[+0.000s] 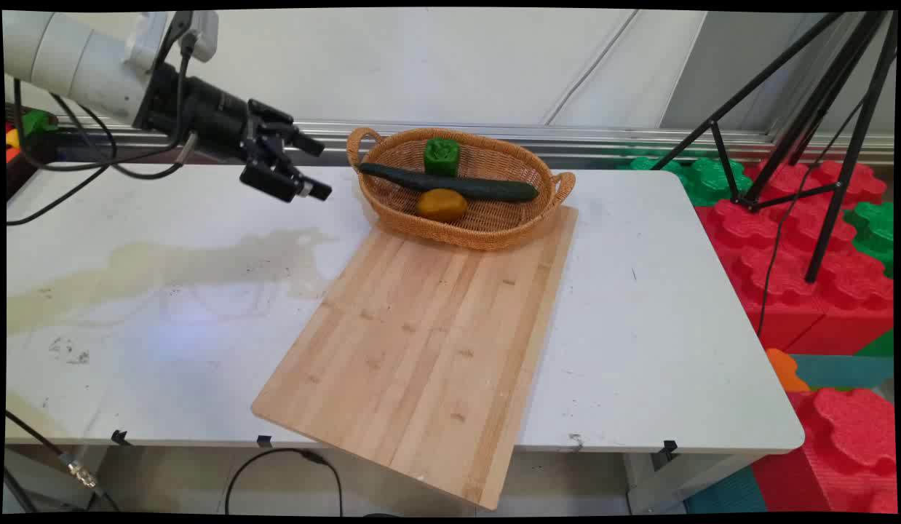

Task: Pick up the cucumber from the vegetable basket

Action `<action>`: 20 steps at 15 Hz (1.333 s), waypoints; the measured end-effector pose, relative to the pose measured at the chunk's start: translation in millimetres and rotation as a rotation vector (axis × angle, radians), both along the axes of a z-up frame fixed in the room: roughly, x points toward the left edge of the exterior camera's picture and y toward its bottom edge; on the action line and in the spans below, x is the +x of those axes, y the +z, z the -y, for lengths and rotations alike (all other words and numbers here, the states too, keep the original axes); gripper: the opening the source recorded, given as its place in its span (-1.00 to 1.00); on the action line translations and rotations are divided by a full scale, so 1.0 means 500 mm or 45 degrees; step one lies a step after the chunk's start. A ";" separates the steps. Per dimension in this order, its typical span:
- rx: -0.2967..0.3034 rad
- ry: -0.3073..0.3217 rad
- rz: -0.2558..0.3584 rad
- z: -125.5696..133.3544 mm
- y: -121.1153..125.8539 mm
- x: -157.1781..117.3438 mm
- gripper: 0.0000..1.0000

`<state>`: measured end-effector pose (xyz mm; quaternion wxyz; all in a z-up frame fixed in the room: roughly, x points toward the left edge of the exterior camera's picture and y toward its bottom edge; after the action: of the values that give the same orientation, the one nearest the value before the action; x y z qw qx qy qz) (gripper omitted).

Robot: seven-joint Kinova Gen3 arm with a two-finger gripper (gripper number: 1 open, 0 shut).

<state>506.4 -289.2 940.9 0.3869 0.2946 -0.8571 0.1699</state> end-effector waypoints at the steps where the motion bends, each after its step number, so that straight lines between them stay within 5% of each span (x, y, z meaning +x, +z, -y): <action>1: -0.015 0.006 0.002 0.009 0.003 0.000 1.00; 7: -0.103 0.041 0.080 0.084 -0.004 -0.014 1.00; 20: -0.144 0.043 0.389 0.283 -0.120 -0.099 1.00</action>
<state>456.8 -430.5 881.0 0.2650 0.2574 -0.8900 0.2673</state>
